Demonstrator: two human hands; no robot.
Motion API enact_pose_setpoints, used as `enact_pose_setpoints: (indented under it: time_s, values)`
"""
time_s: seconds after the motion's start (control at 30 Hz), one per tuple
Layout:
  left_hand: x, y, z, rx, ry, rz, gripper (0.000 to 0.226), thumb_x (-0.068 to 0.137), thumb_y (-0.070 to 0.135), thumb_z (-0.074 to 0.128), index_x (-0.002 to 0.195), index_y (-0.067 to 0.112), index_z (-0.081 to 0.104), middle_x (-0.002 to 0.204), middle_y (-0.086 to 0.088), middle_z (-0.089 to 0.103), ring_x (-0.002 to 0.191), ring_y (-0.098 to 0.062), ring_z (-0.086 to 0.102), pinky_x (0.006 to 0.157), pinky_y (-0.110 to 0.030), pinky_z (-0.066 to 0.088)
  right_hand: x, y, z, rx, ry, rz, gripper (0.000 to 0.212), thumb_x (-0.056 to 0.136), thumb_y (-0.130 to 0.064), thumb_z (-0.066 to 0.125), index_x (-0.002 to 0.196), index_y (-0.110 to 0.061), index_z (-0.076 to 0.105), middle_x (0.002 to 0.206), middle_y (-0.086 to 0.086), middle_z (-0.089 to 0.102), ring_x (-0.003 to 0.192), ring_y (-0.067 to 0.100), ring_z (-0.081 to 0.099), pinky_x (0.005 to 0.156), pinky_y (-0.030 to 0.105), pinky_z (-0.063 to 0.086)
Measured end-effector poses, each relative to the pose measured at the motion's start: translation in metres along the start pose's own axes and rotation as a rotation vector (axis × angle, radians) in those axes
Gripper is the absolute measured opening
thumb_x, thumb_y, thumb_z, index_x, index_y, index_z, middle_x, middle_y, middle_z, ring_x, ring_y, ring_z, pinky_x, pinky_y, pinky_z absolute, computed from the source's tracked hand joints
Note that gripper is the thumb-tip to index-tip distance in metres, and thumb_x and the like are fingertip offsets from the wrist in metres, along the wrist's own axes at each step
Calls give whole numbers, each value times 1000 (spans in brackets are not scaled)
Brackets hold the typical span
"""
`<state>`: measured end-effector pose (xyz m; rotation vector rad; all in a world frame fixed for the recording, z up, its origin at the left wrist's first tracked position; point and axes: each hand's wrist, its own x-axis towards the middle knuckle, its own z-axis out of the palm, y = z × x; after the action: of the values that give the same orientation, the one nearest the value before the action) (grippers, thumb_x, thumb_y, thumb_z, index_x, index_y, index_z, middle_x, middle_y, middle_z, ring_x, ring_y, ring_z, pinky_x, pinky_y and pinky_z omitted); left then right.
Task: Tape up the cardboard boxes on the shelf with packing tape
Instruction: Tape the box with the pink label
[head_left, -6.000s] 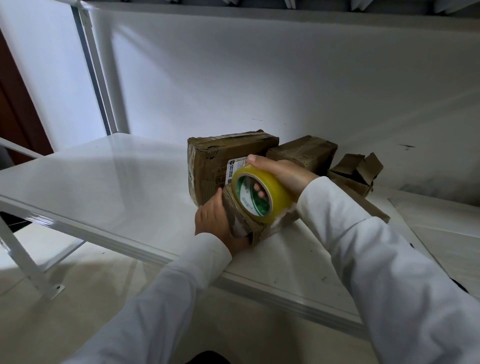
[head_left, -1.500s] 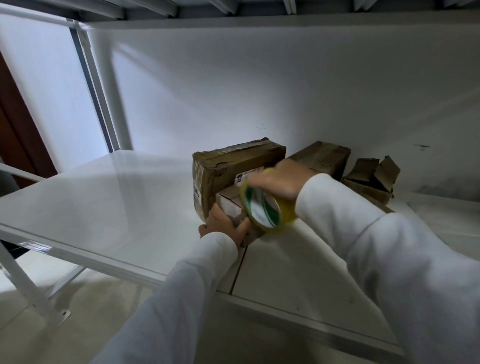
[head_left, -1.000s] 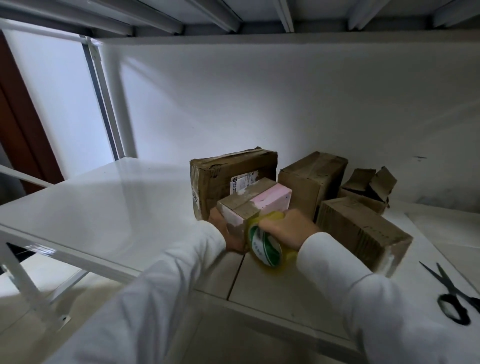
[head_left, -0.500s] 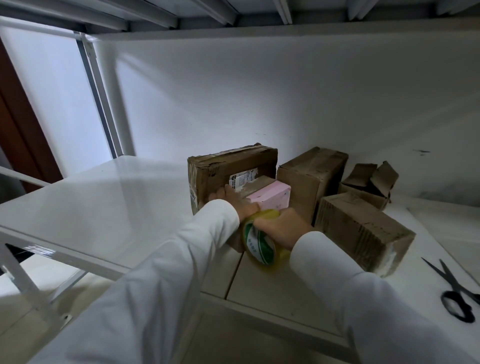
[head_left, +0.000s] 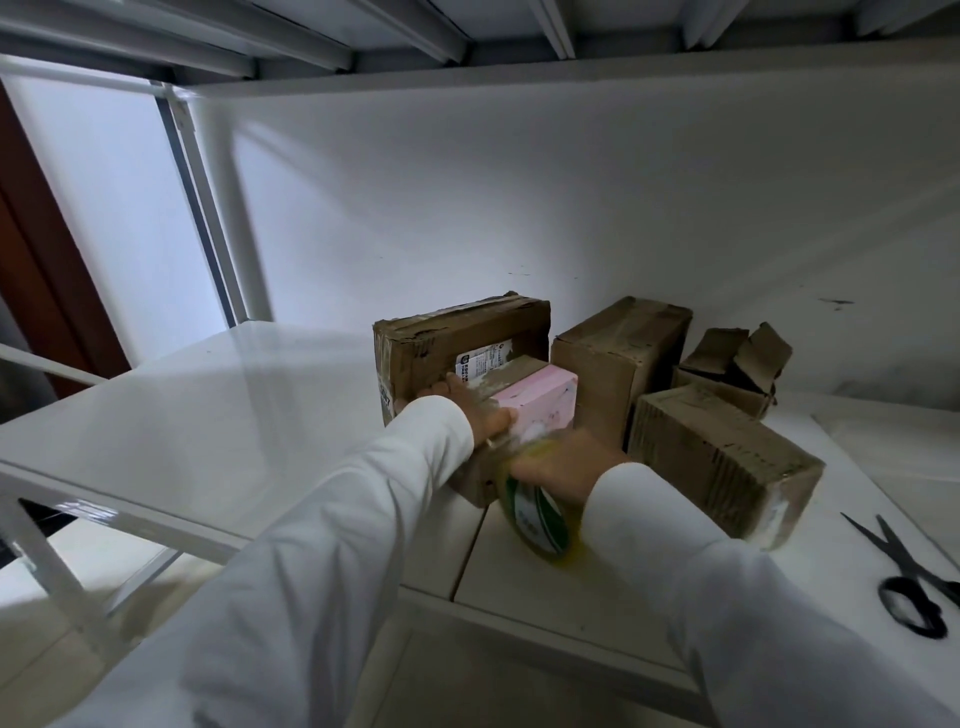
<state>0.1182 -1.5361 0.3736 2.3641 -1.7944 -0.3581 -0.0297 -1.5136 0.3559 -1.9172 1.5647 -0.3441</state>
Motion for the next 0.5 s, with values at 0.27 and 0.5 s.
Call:
enact_pose_setpoints:
  time_s: [0.27, 0.5]
  values:
    - [2, 0, 7, -104, 4, -64, 111, 79, 68, 54, 151, 7, -4, 157, -15, 9, 143, -33, 15, 116, -40, 19, -5, 4, -4, 36, -5, 3, 60, 85, -49, 59, 134, -20, 42, 111, 0, 53, 94, 17, 53, 82, 26, 48]
    - [-8, -2, 6, -115, 45, -29, 109, 73, 65, 65, 150, 11, 11, 151, -16, 20, 139, -33, 23, 112, -38, 25, -5, 3, 1, 62, 23, -1, 58, 84, -50, 59, 130, -19, 43, 106, 0, 53, 90, 17, 55, 68, 22, 45]
